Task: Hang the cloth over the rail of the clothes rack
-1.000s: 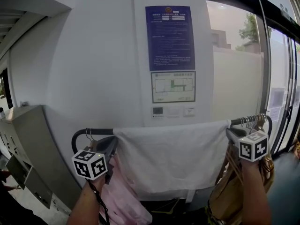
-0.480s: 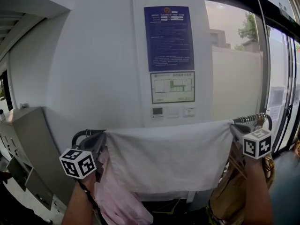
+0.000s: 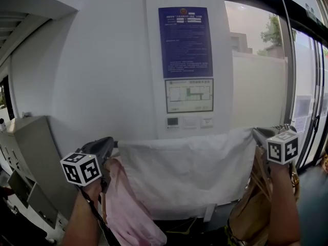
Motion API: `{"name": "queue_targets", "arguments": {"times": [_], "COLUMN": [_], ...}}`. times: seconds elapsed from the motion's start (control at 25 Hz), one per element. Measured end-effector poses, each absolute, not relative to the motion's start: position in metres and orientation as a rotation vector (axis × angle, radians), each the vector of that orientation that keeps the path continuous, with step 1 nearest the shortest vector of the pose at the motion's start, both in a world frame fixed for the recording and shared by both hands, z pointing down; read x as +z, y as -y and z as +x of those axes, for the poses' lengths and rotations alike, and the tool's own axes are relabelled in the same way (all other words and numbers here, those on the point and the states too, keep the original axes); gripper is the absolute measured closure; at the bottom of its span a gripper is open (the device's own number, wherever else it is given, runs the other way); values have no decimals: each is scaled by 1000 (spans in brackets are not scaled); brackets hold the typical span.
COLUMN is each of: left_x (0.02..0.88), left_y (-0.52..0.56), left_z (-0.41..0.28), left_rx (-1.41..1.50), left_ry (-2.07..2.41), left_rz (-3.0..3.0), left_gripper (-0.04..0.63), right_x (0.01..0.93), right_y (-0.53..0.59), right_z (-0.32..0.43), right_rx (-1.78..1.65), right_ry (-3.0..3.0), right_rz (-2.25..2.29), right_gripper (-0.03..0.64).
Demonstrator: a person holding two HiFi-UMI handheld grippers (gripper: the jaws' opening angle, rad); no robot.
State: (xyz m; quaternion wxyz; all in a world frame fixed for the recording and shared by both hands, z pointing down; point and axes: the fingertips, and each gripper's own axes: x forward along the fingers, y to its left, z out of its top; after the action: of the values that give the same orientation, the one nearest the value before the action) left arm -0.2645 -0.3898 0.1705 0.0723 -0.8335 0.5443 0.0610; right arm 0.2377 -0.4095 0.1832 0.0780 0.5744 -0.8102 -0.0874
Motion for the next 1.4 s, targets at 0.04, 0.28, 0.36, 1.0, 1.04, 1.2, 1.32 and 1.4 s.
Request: {"name": "queue_targets", "arguments": {"times": [0.04,0.28,0.36,1.0,1.04,1.2,1.32,1.4], "left_x": [175,206,208,229,228,221,203,189], "left_y": [390,396,396,411,410,399,387,383], "left_z": [-260,-251,-249,-240,-240,-243,-254,-261], "left_rx": [174,138,151,-3,0,17,103,157], "left_ry": [-1631,-1654,-1648,-1699,-1694,-1680,-1683,-1683], "left_rz": [-2515,-2548,-2556,-2550,-2549,-2504,-2473,-2468], "left_gripper": [591,591,589,511,563,589,589,589], "right_x": [186,201,207,215,215,207,195,187], "right_y": [409,406,406,406,406,402,401,404], "right_z": [238,241,240,237,237,239,239,235], "right_rx": [-250,-191,-172,-157,-163,-219,-246,-233], "right_ry": [2431,2470,2478,2487,2486,2465,2479,2504], "right_rz": [1723,1722,1712,1711,1711,1734,1731,1702], "right_gripper": [604,577,570,565,566,602,603,602]}}
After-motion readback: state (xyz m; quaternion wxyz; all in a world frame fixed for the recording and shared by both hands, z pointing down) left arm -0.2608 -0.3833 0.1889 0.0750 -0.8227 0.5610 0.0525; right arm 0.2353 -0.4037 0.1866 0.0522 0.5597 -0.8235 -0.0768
